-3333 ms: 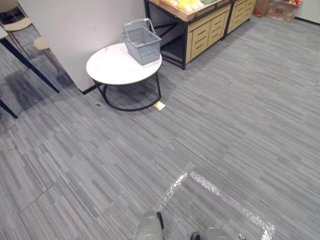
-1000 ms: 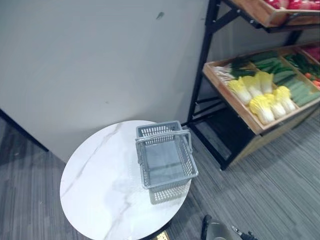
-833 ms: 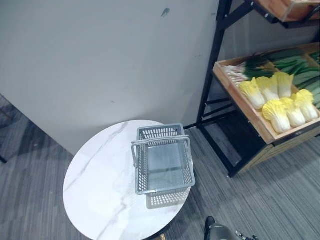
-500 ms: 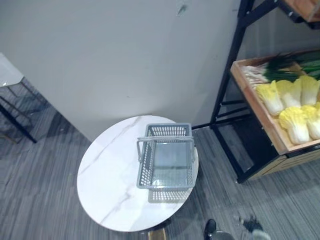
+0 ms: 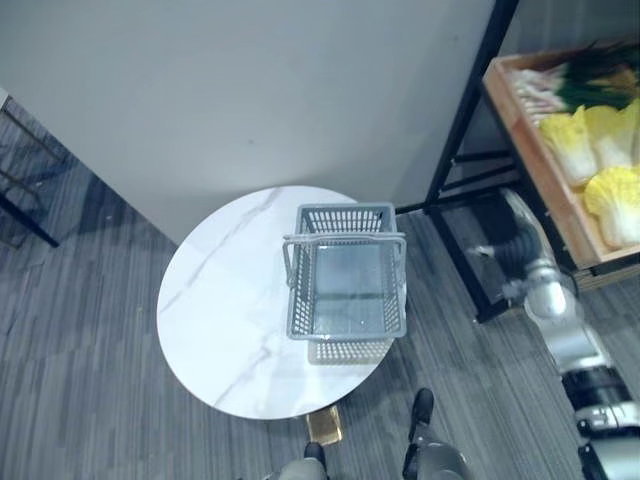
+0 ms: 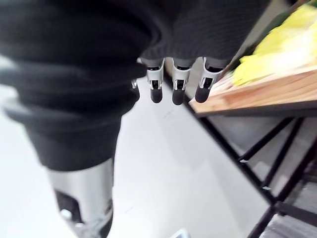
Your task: Pick vegetable in the basket
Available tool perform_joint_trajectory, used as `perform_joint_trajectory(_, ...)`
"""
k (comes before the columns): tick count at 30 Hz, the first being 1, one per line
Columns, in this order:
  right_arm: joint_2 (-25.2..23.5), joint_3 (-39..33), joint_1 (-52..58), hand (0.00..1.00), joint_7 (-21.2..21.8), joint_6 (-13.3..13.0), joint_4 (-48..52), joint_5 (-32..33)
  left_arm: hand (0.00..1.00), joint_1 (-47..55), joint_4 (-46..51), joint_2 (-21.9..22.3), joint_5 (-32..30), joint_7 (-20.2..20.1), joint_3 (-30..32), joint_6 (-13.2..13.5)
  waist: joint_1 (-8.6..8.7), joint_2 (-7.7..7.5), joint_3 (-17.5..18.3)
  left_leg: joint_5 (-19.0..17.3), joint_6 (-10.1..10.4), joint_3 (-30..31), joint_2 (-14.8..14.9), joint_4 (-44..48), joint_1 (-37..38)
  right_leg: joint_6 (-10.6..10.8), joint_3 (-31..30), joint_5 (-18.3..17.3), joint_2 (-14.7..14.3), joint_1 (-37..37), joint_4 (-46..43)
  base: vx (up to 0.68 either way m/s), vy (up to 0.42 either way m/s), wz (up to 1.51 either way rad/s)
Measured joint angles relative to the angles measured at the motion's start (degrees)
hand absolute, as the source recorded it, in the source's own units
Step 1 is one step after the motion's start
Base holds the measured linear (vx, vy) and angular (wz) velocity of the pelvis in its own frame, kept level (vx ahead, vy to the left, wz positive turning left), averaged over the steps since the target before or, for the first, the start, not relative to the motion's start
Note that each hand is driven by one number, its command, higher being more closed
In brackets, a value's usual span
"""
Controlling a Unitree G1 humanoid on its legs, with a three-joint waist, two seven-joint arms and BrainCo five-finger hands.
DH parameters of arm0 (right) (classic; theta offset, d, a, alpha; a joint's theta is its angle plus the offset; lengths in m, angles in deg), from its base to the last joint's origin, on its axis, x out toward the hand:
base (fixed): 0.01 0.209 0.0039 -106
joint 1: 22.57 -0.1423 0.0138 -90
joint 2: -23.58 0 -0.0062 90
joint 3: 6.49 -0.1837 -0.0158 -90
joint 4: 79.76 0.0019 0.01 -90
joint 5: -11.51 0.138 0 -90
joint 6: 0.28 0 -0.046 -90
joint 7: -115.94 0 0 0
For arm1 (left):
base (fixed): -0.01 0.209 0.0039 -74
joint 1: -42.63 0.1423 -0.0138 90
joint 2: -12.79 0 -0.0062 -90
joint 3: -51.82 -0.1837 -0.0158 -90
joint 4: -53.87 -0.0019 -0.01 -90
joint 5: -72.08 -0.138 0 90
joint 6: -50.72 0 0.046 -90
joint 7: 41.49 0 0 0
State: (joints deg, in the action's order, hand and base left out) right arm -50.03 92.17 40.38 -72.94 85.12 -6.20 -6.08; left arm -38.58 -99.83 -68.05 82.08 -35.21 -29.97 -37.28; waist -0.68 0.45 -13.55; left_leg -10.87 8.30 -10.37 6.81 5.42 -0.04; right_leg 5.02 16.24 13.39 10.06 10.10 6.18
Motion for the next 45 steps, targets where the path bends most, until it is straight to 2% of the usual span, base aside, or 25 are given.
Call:
perform_joint_trajectory(2,2.03,5.04,-4.11,0.0,1.25,0.02,-0.28,0.17,0.0,-0.43,0.2,0.09,0.02,0.05,0.02,-0.01,-1.08,0.25,-1.35,0.0,0.0,0.29,0.47,0.06,0.02,-0.3,0.37,0.12,-0.4,0.0,-0.01,0.05,-0.034,0.07)
perform_joint_trajectory(6,5.24,15.55,-16.2,0.0,4.18,0.15,-5.45,0.71,0.0,-1.39,0.31,-0.2,0.12,0.26,0.01,-0.05,-1.31,-0.38,-4.47,-0.09,-0.17,1.72,0.09,1.25,-1.47,-0.65,1.08,0.39,0.17,-0.04,-0.24,-0.01,0.0,0.13)
perform_joint_trajectory(9,5.37,20.04,-22.32,0.0,4.65,0.35,-10.14,0.7,0.0,-2.82,0.28,-0.22,0.47,0.58,-0.07,-0.05,-2.42,-0.37,-6.11,-0.59,-1.0,3.28,-0.02,3.13,-3.62,-0.65,2.19,0.39,0.54,0.34,-0.38,-0.03,0.002,0.22)
perform_joint_trajectory(13,5.05,23.21,-26.87,0.0,5.53,0.62,-15.06,0.58,0.0,-3.85,-0.1,-0.19,0.56,1.86,-0.62,-0.14,-3.98,-0.3,-7.59,-0.57,-1.01,4.49,-0.01,4.55,-5.97,-0.97,2.97,0.65,0.61,1.81,-0.45,0.0,-0.013,0.16)
perform_joint_trajectory(15,4.03,23.37,-27.98,0.0,5.74,1.01,-17.96,-0.05,0.0,-4.11,-0.07,-0.22,1.07,2.25,-1.0,-0.07,-4.45,-0.25,-8.54,-0.57,-1.02,4.83,0.02,4.82,-6.23,-0.98,3.28,0.65,0.61,1.76,-0.45,0.02,-0.008,0.1)
perform_joint_trajectory(31,-0.9,23.1,-31.29,0.0,5.23,3.88,-27.52,-2.86,0.0,-6.1,-0.06,-0.61,1.14,2.91,-1.91,-0.02,-4.65,-0.32,-11.85,-0.64,-0.94,6.46,0.22,6.76,-8.89,-1.23,3.95,0.84,0.58,2.35,-0.47,0.01,-0.001,0.03)
perform_joint_trajectory(41,-3.66,18.62,-33.8,0.0,4.05,5.17,-32.83,-3.92,0.0,-7.28,0.0,-0.74,1.45,3.74,-2.49,0.01,-4.85,-0.31,-13.41,-0.64,-0.94,6.66,0.4,7.39,-9.93,-1.44,4.03,1.01,0.42,3.0,-0.47,0.0,0.001,0.0)
perform_joint_trajectory(45,-4.27,18.01,-36.02,0.0,3.23,5.41,-33.98,-3.94,0.0,-7.79,0.03,-0.92,3.41,4.3,-3.34,0.03,-5.12,-0.35,-14.13,-0.64,-0.92,6.99,0.6,7.98,-10.99,-1.82,4.22,1.3,0.19,3.78,-0.46,0.01,0.003,0.02)
